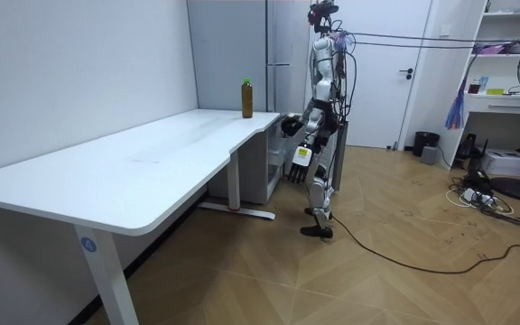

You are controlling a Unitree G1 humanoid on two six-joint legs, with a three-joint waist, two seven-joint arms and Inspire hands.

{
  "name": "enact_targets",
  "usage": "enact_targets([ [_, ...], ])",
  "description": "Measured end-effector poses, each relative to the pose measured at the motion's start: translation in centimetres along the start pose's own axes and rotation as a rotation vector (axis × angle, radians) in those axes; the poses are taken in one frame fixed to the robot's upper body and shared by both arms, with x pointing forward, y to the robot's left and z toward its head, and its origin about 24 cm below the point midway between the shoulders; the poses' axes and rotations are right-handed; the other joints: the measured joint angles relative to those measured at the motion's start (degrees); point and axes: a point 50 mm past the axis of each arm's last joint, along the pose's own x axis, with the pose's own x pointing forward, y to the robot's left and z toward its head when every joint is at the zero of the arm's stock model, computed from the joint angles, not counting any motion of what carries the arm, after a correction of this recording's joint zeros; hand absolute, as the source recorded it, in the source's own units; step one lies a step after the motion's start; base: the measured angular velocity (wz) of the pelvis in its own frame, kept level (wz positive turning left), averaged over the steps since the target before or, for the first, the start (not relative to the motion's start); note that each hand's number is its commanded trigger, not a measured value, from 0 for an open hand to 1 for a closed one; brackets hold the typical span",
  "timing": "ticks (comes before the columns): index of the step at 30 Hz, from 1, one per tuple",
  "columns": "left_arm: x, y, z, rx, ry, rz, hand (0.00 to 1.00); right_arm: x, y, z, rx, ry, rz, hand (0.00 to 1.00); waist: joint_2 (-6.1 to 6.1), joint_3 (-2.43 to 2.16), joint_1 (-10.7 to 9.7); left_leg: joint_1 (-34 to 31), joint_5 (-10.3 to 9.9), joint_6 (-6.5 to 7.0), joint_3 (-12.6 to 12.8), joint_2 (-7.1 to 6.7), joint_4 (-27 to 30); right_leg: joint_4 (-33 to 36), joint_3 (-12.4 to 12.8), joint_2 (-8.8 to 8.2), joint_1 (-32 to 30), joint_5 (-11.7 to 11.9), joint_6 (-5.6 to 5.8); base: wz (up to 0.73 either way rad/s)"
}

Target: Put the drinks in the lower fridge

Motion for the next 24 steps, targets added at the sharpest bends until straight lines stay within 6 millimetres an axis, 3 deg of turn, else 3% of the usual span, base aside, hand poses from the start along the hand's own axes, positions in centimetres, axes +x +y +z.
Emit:
enact_targets([
  [2, 0.3, 0.1, 1.7, 0.009, -0.037, 0.000, 0.00, 0.5, 1.1, 0.3, -0.001, -0.011, 0.007, 1.00, -0.71, 0.77, 0.71, -3.40, 0.46, 0.13, -0.01, -0.38, 0.95, 1.92, 0.10, -0.44, -3.83, -0.04, -0.07, 0.03],
  [8, 0.7, -0.6, 4.9, 0.041, -0.103, -0.055, 0.00, 1.3, 3.5, 1.9, -0.028, -0.037, 0.027, 1.00, -0.18, 1.69, 1.53, -12.20, 0.90, 0.68, -0.37, -0.85, 5.20, 6.74, -0.72, -2.08, -12.55, -0.09, -0.19, 0.08],
  [16, 0.9, 0.7, 6.5, 0.063, -0.135, -0.028, 0.00, 1.9, 6.9, 4.4, -0.062, -0.075, 0.043, 1.00, -1.08, 2.34, 3.63, -23.19, 0.39, 1.06, -0.06, -1.81, 13.29, 17.23, -0.05, -4.41, -24.47, -2.93, -1.00, 0.10],
  [24, 0.9, 0.6, 6.0, 0.082, -0.104, -0.007, 0.00, 2.0, 9.0, 6.1, -0.057, -0.119, 0.076, 1.00, -1.09, 2.34, 4.62, -31.42, -2.40, 0.74, -0.74, -1.52, 23.00, 26.23, -0.09, -5.81, -31.89, -5.65, -2.07, 0.06],
])
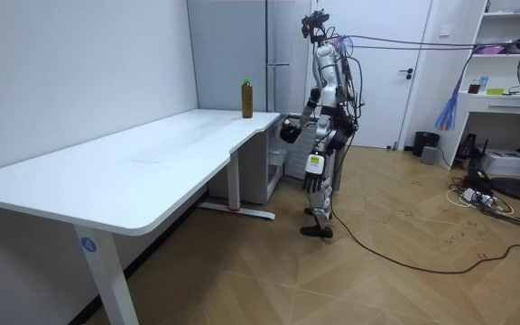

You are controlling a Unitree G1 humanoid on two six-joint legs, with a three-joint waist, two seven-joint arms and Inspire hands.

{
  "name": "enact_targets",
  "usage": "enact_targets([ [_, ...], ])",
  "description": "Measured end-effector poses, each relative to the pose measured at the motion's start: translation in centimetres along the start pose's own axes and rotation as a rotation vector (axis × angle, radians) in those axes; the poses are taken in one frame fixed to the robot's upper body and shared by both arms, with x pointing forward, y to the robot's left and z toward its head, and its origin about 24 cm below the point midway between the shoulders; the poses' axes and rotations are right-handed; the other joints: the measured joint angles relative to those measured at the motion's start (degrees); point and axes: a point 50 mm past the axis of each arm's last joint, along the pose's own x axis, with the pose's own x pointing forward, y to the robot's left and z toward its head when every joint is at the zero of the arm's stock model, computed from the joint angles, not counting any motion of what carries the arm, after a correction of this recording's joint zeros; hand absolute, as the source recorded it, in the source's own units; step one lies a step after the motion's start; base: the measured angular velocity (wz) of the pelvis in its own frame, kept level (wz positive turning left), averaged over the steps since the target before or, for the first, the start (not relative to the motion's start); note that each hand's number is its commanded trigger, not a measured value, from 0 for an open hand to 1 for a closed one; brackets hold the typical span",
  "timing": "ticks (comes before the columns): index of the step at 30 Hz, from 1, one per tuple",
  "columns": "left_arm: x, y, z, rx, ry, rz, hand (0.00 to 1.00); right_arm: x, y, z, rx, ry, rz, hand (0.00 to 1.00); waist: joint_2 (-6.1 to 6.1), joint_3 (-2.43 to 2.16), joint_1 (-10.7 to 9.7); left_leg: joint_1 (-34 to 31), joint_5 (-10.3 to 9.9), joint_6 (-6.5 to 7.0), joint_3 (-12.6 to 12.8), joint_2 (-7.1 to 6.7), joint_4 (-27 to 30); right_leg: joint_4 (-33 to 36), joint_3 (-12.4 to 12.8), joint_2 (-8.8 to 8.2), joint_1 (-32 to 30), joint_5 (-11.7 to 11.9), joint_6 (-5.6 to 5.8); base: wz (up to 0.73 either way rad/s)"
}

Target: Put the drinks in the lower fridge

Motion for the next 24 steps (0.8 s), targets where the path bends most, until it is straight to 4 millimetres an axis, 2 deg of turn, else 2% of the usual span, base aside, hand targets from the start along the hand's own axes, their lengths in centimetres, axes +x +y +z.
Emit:
enact_targets([
  [6, 0.0, -0.2, 0.5, 0.029, -0.004, -0.005, 0.00, 0.2, 1.2, 0.5, 0.001, -0.014, 0.017, 1.00, 0.15, -0.11, 0.32, -5.21, -2.22, 0.13, 0.05, -0.12, 6.93, 6.80, 0.97, -0.38, -5.14, -2.00, -0.06, 0.02],
  [8, 0.0, -0.2, 0.6, 0.029, -0.003, -0.004, 0.00, 0.3, 2.2, 1.0, -0.001, -0.024, 0.033, 1.00, 0.21, -0.15, 0.34, -6.96, -3.21, 0.20, 0.34, -0.16, 9.67, 9.75, 1.75, -0.52, -7.04, -3.13, 0.06, 0.00],
  [14, 0.0, -0.2, 0.1, 0.035, 0.025, -0.005, 0.00, 0.3, 4.6, 1.5, -0.033, -0.042, 0.129, 1.00, 0.24, -0.19, 0.56, -10.09, -5.61, -0.03, 0.10, 0.20, 15.80, 15.42, 1.84, -0.87, -9.87, -5.52, -0.46, 0.01],
  [17, 0.0, -0.3, 0.3, 0.038, 0.021, -0.006, 0.00, 0.4, 5.6, 2.1, -0.045, -0.057, 0.142, 1.00, 0.29, -0.21, 1.77, -11.37, -6.26, -0.13, 0.37, 0.84, 17.84, 17.12, 1.94, -0.98, -11.17, -5.93, -0.85, -0.06],
  [21, -0.1, -0.5, 0.0, 0.054, 0.026, -0.016, 0.00, 0.4, 6.3, 2.3, -0.039, -0.061, 0.145, 1.00, 0.32, -0.25, 1.79, -12.10, -6.57, -0.33, 0.40, 0.72, 19.11, 18.79, 1.45, -1.81, -11.89, -6.56, -1.58, 0.02],
  [22, -0.1, -0.5, -0.2, 0.054, 0.029, -0.020, 0.00, 0.4, 6.3, 2.3, -0.042, -0.063, 0.143, 0.78, 0.27, -0.27, 1.71, -12.42, -6.77, -0.54, 0.32, 0.70, 19.60, 19.34, 1.33, -2.01, -12.14, -6.86, -1.72, 0.08],
  [23, -0.2, -0.6, -0.2, 0.054, 0.025, -0.026, 0.00, 0.4, 6.3, 2.5, -0.043, -0.066, 0.142, 0.42, 0.14, -0.35, 1.74, -12.79, -6.98, -0.61, 0.40, 0.71, 19.96, 19.90, 1.23, -2.25, -12.56, -7.11, -1.88, 0.08],
  [24, -0.2, -0.7, -0.2, 0.053, 0.023, -0.027, 0.00, 0.4, 6.3, 2.6, -0.043, -0.068, 0.142, 0.00, 0.13, -0.34, 1.78, -12.93, -6.99, -0.62, 0.40, 0.75, 20.09, 20.04, 1.22, -2.24, -12.69, -7.14, -1.90, 0.06],
])
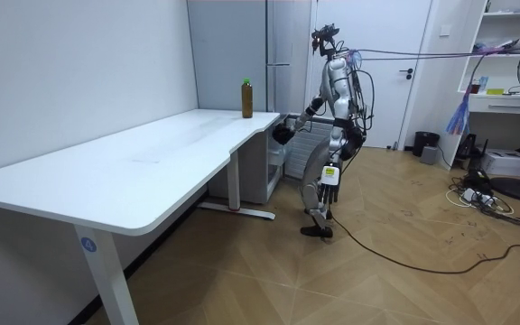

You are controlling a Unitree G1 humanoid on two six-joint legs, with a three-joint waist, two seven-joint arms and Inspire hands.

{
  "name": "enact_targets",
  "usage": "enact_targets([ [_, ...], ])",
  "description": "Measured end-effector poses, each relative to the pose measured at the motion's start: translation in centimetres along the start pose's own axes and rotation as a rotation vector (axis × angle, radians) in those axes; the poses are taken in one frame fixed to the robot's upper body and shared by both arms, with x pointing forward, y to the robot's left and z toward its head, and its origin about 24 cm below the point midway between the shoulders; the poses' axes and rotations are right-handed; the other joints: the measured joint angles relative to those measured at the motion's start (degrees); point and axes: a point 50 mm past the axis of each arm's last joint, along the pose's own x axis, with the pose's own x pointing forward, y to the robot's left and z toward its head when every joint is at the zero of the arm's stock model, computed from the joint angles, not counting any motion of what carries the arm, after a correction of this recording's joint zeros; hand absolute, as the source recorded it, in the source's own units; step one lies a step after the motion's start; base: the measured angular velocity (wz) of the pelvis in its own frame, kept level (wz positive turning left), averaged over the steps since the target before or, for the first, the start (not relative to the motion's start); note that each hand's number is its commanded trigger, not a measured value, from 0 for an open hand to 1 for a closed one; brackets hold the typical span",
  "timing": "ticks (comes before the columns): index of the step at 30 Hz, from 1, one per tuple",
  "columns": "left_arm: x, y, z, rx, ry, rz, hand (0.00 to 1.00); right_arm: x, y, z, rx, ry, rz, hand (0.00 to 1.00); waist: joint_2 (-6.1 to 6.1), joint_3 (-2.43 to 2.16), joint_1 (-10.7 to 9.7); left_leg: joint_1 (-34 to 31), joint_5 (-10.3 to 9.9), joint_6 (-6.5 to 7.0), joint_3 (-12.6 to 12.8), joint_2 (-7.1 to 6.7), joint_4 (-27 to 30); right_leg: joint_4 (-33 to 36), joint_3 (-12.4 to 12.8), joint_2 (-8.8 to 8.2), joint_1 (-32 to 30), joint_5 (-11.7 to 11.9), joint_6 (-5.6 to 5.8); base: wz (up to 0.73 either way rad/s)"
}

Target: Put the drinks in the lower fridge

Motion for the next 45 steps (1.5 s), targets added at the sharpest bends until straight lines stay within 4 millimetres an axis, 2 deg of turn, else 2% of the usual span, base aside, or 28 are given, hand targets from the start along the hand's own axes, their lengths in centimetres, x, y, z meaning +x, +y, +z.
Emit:
enact_targets([
  [5, -0.3, -0.2, -0.6, -0.004, -0.010, -0.005, 0.00, 0.0, 0.0, -0.1, 0.007, 0.004, -0.009, 0.00, -0.47, 0.02, -0.16, -0.09, -0.13, -0.23, -0.04, 0.11, 0.54, 0.55, -0.17, 0.03, 0.00, -0.26, -0.24, 0.00],
  [12, -0.5, 0.3, -1.0, -0.001, -0.019, 0.011, 0.00, 0.0, 0.0, 0.1, 0.006, -0.002, -0.007, 0.00, -2.66, -0.26, -0.29, 0.43, -0.14, -0.24, -0.62, 0.10, 0.54, 0.00, -1.06, 0.00, 1.22, -0.26, -0.23, 0.03],
  [13, -0.5, 0.4, -1.1, 0.002, -0.019, 0.015, 0.00, 0.0, -0.1, 0.2, -0.004, -0.002, -0.013, 0.00, -2.88, -0.18, -0.40, 0.66, -0.15, -0.22, -0.73, 0.13, 0.53, -0.20, -1.26, 0.02, 1.64, -0.25, -0.19, 0.00],
  [25, -0.5, 1.1, -1.5, 0.002, -0.008, 0.010, 0.00, -0.3, -1.1, 1.2, -0.065, -0.019, -0.033, 0.00, -2.11, -0.20, -0.06, 3.70, 0.00, 0.17, -0.91, 0.02, -1.85, -3.02, -1.55, 0.08, 4.84, 0.13, 1.17, 0.00],
  [29, -0.6, 1.0, -1.7, 0.001, -0.010, 0.006, 0.00, -0.6, -2.3, 1.3, -0.125, -0.014, -0.055, 0.00, -1.84, -0.35, -0.12, 6.40, 0.74, 0.15, -0.65, 0.02, -5.27, -6.07, -1.84, 0.16, 7.40, 0.51, 1.58, 0.00],
  [32, -0.7, 1.1, -1.7, -0.014, -0.022, 0.010, 0.00, -0.8, -3.2, 1.3, -0.154, -0.008, -0.057, 0.00, -1.81, -0.35, -0.22, 8.06, 1.72, 0.30, -0.57, 0.19, -8.32, -9.34, -2.06, 1.01, 9.19, 1.74, 1.30, 0.00],
  [35, -0.7, 1.1, -1.8, -0.018, -0.015, 0.012, 0.00, -1.2, -4.7, 1.3, -0.231, 0.012, -0.101, 0.00, -1.82, -0.35, -0.47, 11.55, 2.51, 0.20, -0.70, 0.14, -11.93, -12.78, -3.05, 0.95, 12.80, 2.29, 1.35, 0.03],
  [39, -0.6, 1.5, -1.8, -0.039, -0.023, 0.012, 0.00, -1.5, -6.0, 1.3, -0.299, 0.040, -0.125, 0.00, -1.81, -0.36, -1.36, 15.12, 2.62, 0.21, -0.81, -0.02, -15.16, -15.51, -3.48, 0.98, 16.36, 2.29, 1.68, 0.05],
  [45, -0.6, 2.0, -1.7, -0.073, -0.033, 0.014, 0.00, -2.9, -9.3, 0.9, -0.408, 0.126, -0.171, 0.00, -1.81, -0.37, -2.88, 21.13, 2.70, 0.10, -1.35, 0.12, -19.65, -20.94, -6.00, 1.23, 23.64, 2.12, 2.43, 0.15],
])
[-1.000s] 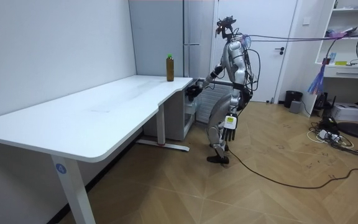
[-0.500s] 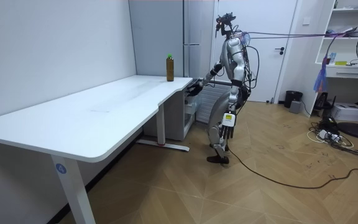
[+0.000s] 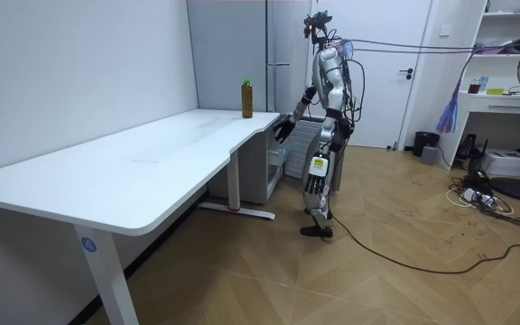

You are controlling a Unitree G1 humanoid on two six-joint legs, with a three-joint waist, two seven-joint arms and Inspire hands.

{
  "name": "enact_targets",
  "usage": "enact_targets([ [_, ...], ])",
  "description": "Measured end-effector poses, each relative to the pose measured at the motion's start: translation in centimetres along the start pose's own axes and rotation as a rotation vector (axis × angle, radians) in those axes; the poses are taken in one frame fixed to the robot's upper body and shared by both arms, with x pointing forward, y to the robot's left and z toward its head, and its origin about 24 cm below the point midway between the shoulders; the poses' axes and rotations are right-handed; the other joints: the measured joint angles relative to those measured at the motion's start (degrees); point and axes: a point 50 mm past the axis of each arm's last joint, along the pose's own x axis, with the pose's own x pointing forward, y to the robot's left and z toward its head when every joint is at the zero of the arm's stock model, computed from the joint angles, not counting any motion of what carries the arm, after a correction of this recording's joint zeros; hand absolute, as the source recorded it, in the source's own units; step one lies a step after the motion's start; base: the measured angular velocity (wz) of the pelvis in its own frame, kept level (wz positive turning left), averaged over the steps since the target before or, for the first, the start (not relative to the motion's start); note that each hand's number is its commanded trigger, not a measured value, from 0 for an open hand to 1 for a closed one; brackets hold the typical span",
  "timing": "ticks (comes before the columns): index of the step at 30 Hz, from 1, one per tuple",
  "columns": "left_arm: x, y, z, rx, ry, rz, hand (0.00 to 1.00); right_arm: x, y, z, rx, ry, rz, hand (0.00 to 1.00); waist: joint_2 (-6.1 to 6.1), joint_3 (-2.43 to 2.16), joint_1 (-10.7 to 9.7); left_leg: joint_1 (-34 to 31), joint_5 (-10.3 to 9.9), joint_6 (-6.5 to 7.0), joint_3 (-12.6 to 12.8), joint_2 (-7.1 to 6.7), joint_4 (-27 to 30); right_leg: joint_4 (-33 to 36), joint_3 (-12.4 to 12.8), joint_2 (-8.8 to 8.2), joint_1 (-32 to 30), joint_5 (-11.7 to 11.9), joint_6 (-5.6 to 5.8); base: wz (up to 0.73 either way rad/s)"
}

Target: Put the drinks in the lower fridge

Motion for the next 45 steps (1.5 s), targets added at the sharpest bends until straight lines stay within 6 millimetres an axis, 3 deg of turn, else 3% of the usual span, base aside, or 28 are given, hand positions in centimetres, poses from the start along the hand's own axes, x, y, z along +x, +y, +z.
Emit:
enact_targets([
  [4, -0.1, 0.5, -1.2, -0.011, 0.036, 0.016, 0.00, -1.0, -2.9, -1.7, -0.032, 0.048, -0.054, 0.00, -0.14, -0.05, -0.74, 5.80, 0.02, 0.01, 0.05, 0.09, -2.76, -4.25, -1.47, 0.48, 6.83, 0.11, 0.80, 0.11],
  [6, -0.2, 0.6, -1.4, -0.027, 0.041, 0.022, 0.00, -1.4, -4.0, -2.4, -0.033, 0.068, -0.070, 0.00, -0.53, -0.29, -0.66, 8.47, 0.02, 0.01, 0.41, 0.27, -4.51, -6.28, -1.45, 0.95, 9.37, 0.37, 1.25, -0.04],
  [9, -0.3, 1.1, -1.8, -0.054, 0.045, 0.038, 0.00, -2.3, -5.8, -3.7, -0.016, 0.109, -0.081, 0.00, -0.87, -0.92, -0.79, 12.14, 0.02, 0.00, 0.88, 1.18, -7.02, -10.82, -1.62, 2.47, 13.71, 1.69, 1.53, -0.09],
  [11, -0.6, 1.5, -3.0, -0.067, 0.073, 0.058, 0.00, -3.2, -7.4, -4.7, 0.002, 0.135, -0.093, 0.00, -1.67, -1.70, -0.85, 16.52, 0.04, -0.03, 1.84, 1.35, -9.53, -13.28, -0.94, 3.45, 17.10, 2.23, 1.85, -0.24],
  [14, -0.9, 1.8, -4.2, -0.068, 0.102, 0.073, 0.00, -3.8, -8.3, -5.4, 0.006, 0.153, -0.084, 0.00, -2.02, -2.14, -0.99, 20.12, 0.04, -0.04, 2.37, 1.51, -11.49, -15.21, -0.16, 4.02, 20.69, 2.70, 2.11, -0.21],
  [16, -1.2, 2.0, -5.2, -0.068, 0.127, 0.081, 0.00, -4.4, -9.1, -6.2, 0.002, 0.182, -0.070, 0.00, -1.92, -2.30, -2.16, 23.40, 0.11, -0.18, 2.54, 1.78, -13.62, -18.04, 0.03, 4.90, 23.78, 3.68, 2.31, -0.07],
  [18, -1.3, 2.1, -5.5, -0.077, 0.137, 0.091, 0.00, -5.4, -10.4, -7.3, 0.003, 0.216, -0.076, 0.00, -1.51, -2.29, -2.03, 25.27, 0.25, -0.49, 2.56, 2.14, -15.59, -20.51, -0.02, 5.74, 26.28, 4.85, 2.27, -0.11],
  [20, -1.6, 2.1, -6.5, -0.087, 0.164, 0.106, 0.00, -6.5, -11.5, -9.0, 0.013, 0.273, -0.095, 0.00, -1.89, -2.44, -1.81, 27.41, 0.75, -0.79, 2.96, 2.12, -17.71, -21.95, 0.49, 6.03, 28.16, 5.45, 2.19, -0.14],
  [23, -2.0, 1.7, -7.4, -0.073, 0.190, 0.099, 0.00, -8.0, -12.9, -10.9, 0.021, 0.330, -0.128, 0.00, -1.89, -2.39, -2.48, 29.50, 0.87, -0.93, 3.04, 2.08, -18.82, -23.18, 0.38, 6.22, 29.82, 5.52, 2.22, -0.04],
  [25, -2.2, 1.7, -8.0, -0.052, 0.205, 0.098, 0.00, -9.1, -13.7, -12.5, 0.043, 0.363, -0.147, 0.00, -1.91, -2.07, -2.45, 30.86, 0.94, -1.04, 3.20, 2.15, -19.63, -24.01, 0.43, 6.49, 31.02, 5.68, 2.18, -0.02],
  [29, -2.4, 1.1, -8.6, -0.068, 0.225, 0.088, 0.00, -10.9, -14.9, -14.7, 0.069, 0.420, -0.184, 0.00, -1.67, -2.12, -2.43, 32.28, 1.00, -1.17, 3.82, 2.26, -20.98, -26.07, 0.66, 7.03, 32.72, 6.42, 2.30, -0.09],
  [41, -2.3, 0.4, -8.6, -0.128, 0.243, 0.099, 0.00, -13.0, -14.8, -19.1, 0.030, 0.592, -0.207, 0.00, -2.23, -2.04, -3.72, 34.67, 1.41, -1.15, 3.88, 2.14, -23.32, -29.87, 0.26, 7.67, 35.72, 8.01, 2.53, 0.00],
  [45, -2.4, -0.4, -9.0, -0.166, 0.269, 0.101, 0.00, -13.6, -15.0, -19.8, -0.089, 0.677, -0.226, 0.00, -2.42, -2.15, -3.55, 35.08, 1.62, -1.07, 3.83, 2.01, -23.85, -29.99, 0.44, 7.69, 35.69, 8.10, 2.61, -0.03],
])
